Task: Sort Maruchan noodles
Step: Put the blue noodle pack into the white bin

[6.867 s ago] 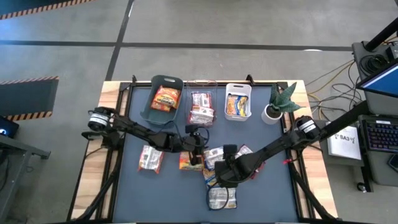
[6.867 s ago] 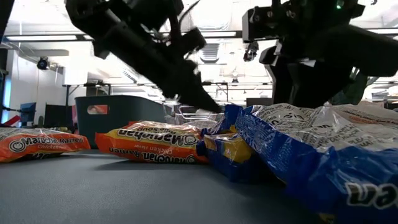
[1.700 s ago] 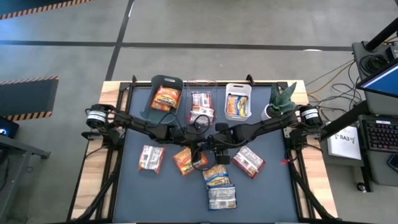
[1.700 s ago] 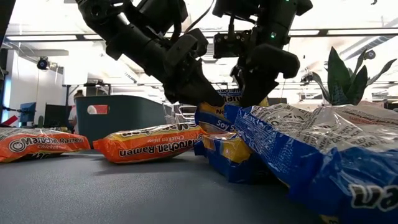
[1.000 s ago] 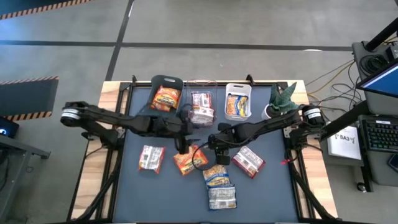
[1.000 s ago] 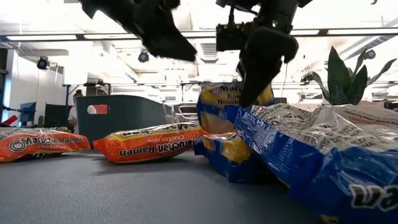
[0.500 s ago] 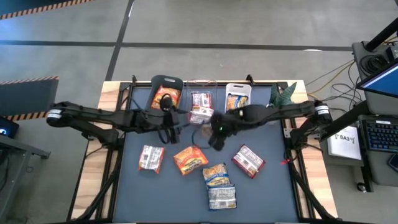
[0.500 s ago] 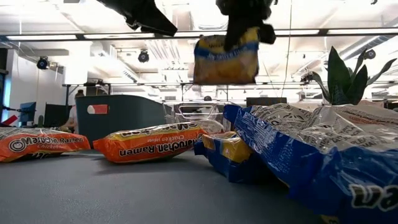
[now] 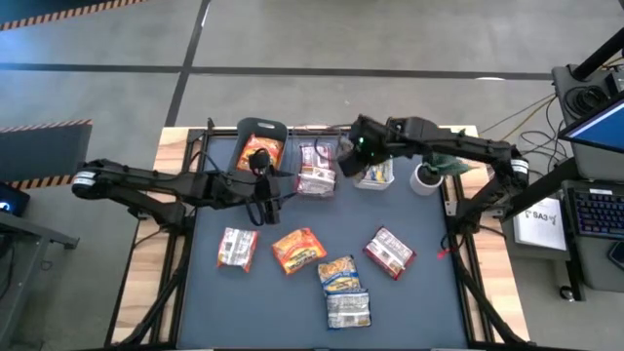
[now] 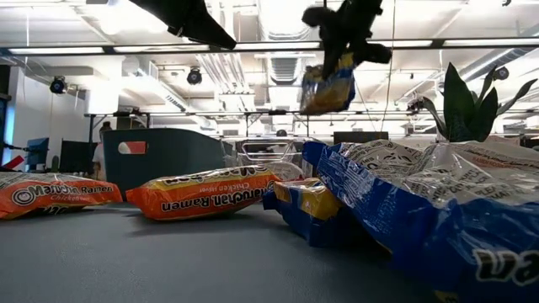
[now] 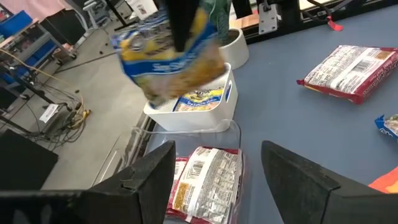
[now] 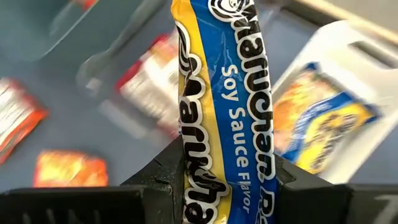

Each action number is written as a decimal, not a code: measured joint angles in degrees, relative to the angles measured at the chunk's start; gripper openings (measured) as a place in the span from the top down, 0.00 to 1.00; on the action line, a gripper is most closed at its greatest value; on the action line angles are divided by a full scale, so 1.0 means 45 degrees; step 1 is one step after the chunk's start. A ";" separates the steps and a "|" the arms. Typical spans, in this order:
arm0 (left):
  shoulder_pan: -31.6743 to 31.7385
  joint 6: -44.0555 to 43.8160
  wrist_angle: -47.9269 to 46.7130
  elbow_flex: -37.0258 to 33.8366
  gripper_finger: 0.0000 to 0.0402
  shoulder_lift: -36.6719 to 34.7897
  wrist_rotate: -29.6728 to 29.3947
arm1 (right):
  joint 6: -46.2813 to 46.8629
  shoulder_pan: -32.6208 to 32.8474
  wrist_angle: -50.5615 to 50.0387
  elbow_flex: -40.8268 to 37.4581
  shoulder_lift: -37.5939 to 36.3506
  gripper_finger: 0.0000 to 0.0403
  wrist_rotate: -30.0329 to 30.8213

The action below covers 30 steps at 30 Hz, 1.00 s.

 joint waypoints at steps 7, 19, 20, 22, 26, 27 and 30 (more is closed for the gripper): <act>0.0000 0.0000 -0.0067 0.0000 0.46 0.0000 0.0000 | -0.0087 -0.1474 -0.0070 -0.0122 0.0157 0.73 0.2364; 0.0000 -0.0097 -0.0190 0.0000 0.46 0.0015 0.0005 | 0.2364 -0.1844 0.0288 -0.1930 0.0757 0.73 0.3780; 0.0000 -0.0097 -0.0208 -0.0004 0.46 0.0019 0.0005 | 0.2632 -0.1798 0.0450 -0.2095 0.0806 0.73 0.3771; 0.0000 -0.0097 -0.0176 -0.0039 0.46 0.0019 0.0005 | 0.3079 -0.1757 0.0861 -0.2394 0.0889 0.73 0.3769; 0.0000 -0.0099 -0.0201 -0.0078 0.46 0.0019 0.0005 | 0.3626 -0.1776 0.1439 -0.2909 0.1002 0.73 0.3794; 0.0000 -0.0097 -0.0183 -0.0078 0.46 0.0019 0.0005 | 0.3649 -0.1776 0.1613 -0.2994 0.1020 0.73 0.3797; 0.0000 -0.0097 -0.0185 -0.0078 0.46 0.0039 0.0005 | 0.3766 -0.1762 0.2204 -0.3257 0.1035 0.73 0.3787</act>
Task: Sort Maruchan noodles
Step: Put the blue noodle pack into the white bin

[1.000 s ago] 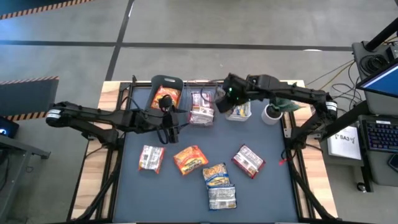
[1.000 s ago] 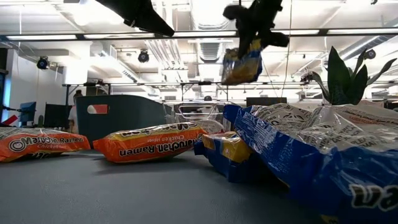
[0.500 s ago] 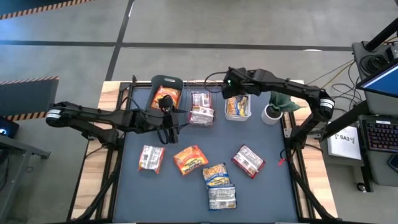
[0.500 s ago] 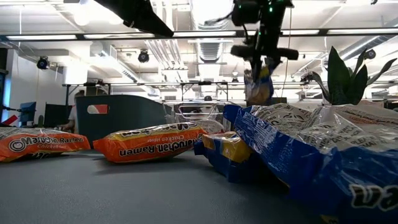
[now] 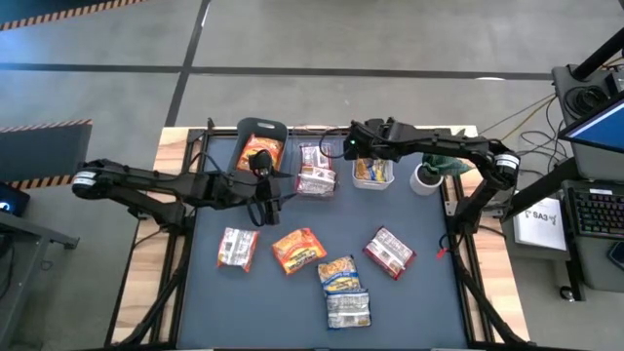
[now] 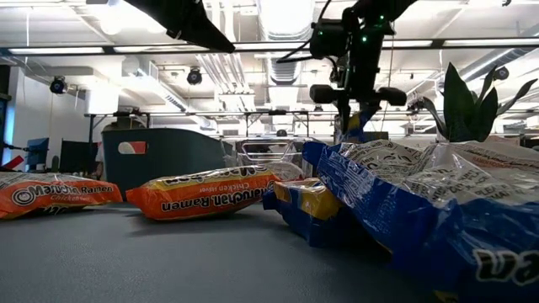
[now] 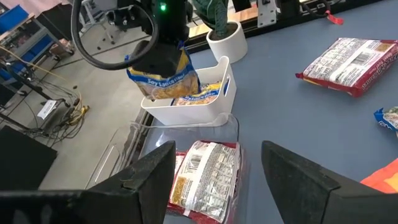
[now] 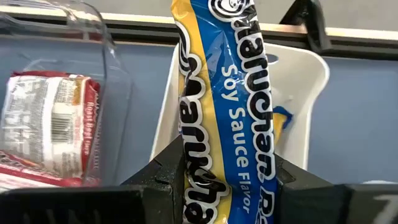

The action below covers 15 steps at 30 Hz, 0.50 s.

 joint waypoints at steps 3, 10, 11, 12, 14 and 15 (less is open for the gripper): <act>0.0000 0.0000 0.0010 0.0000 0.46 0.0000 0.0000 | 0.0039 0.0000 0.0652 -0.0300 0.0000 0.73 -0.0097; 0.0002 0.0000 0.0010 0.0000 0.46 0.0005 0.0000 | 0.0099 -0.0005 0.0828 -0.0703 0.0010 0.73 -0.0115; 0.0002 0.0000 0.0012 0.0000 0.46 0.0005 0.0000 | 0.0097 -0.0004 0.0859 -0.0715 0.0010 0.73 -0.0115; 0.0000 0.0000 0.0015 0.0000 0.46 0.0002 0.0000 | 0.0092 -0.0001 0.0916 -0.0731 0.0010 0.73 -0.0111; 0.0000 0.0000 0.0015 0.0000 0.46 0.0005 0.0000 | 0.0087 0.0000 0.0976 -0.0793 0.0010 0.71 -0.0115; 0.0000 0.0000 0.0015 0.0000 0.46 0.0005 0.0000 | 0.0082 0.0000 0.0989 -0.0853 0.0010 0.70 -0.0115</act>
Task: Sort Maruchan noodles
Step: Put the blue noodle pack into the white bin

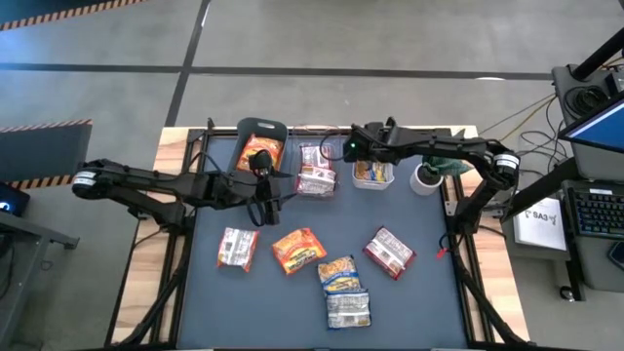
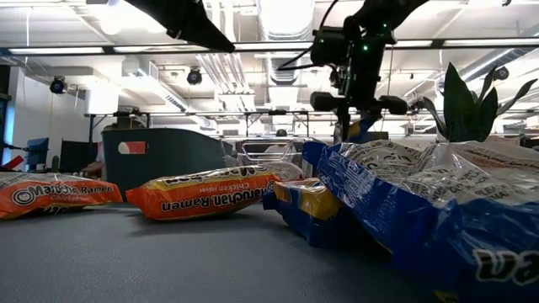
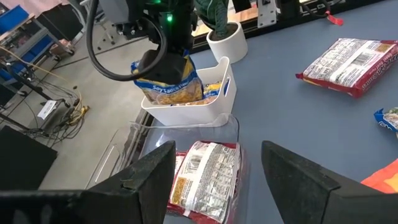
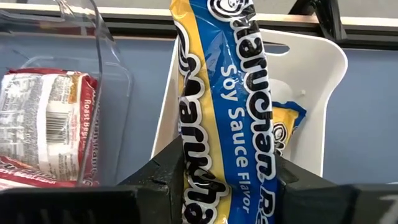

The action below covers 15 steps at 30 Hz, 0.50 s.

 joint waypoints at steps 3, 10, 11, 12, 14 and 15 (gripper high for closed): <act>0.0000 0.0000 0.0026 0.0000 0.46 0.0000 0.0000 | 0.0014 0.0000 0.0387 -0.0288 0.0000 0.67 -0.0015; 0.0002 0.0000 0.0087 0.0000 0.46 0.0000 0.0000 | -0.0204 0.0000 0.0653 -0.0495 0.0000 0.62 0.0000; 0.0000 0.0000 0.0088 0.0000 0.46 0.0000 0.0000 | -0.0215 0.0000 0.0646 -0.0498 0.0000 0.62 0.0000; 0.0000 0.0000 0.0087 0.0000 0.46 0.0000 0.0000 | -0.0223 -0.0005 0.0645 -0.0498 0.0000 0.61 0.0001; 0.0000 0.0000 0.0087 0.0000 0.46 0.0000 0.0000 | -0.0228 -0.0005 0.0569 -0.0498 0.0000 0.60 0.0034; 0.0000 0.0000 0.0087 0.0000 0.46 0.0000 0.0000 | -0.0232 -0.0005 0.0534 -0.0498 0.0000 0.59 0.0034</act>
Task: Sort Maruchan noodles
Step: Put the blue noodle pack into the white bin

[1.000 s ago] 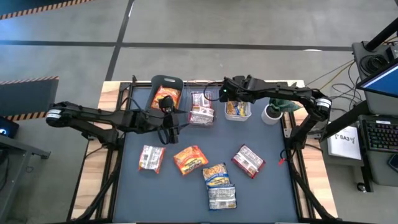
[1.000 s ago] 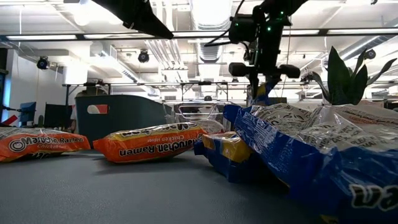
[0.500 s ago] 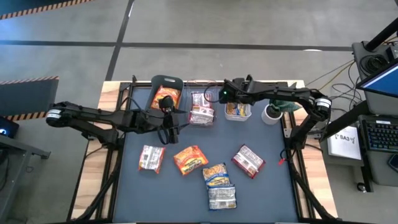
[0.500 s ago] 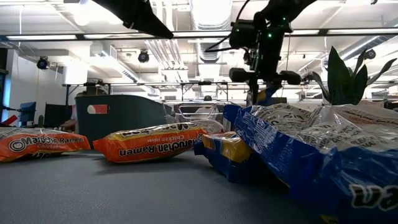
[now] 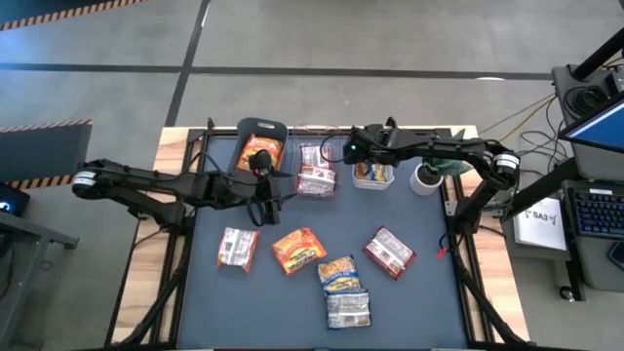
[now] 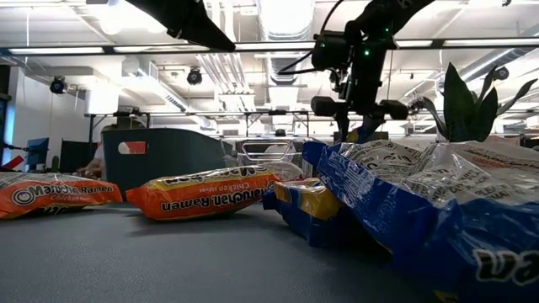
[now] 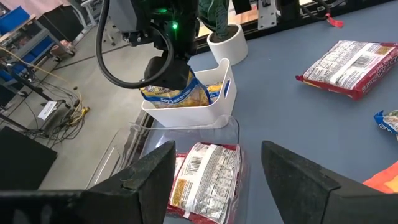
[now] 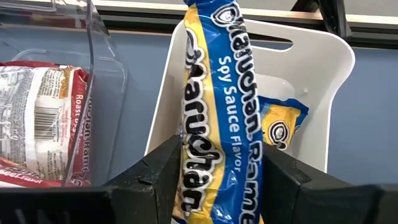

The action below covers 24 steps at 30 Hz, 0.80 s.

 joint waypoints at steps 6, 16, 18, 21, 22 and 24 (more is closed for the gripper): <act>0.0000 0.0000 0.0005 0.0000 0.46 0.0000 0.0000 | -0.0162 -0.0161 -0.0264 0.0024 -0.0137 0.58 0.0000; 0.0000 0.0000 0.0000 0.0000 0.46 0.0000 0.0000 | -0.0539 -0.0282 -0.2034 0.1274 -0.0160 0.59 0.0642; 0.0000 0.0000 0.0000 0.0000 0.46 0.0000 0.0002 | -0.0666 -0.0282 -0.2078 0.1407 -0.0160 0.60 0.0651; 0.0005 0.0000 0.0000 0.0000 0.46 0.0000 0.0005 | -0.0748 -0.0282 -0.2106 0.1462 -0.0160 0.65 0.0651; 0.0000 0.0000 0.0000 0.0000 0.46 0.0000 0.0005 | -0.0756 -0.0282 -0.2139 0.1460 -0.0160 0.67 0.0651; 0.0004 0.0000 0.0000 0.0000 0.46 0.0000 0.0005 | -0.0758 -0.0282 -0.2282 0.1447 -0.0144 0.71 0.0651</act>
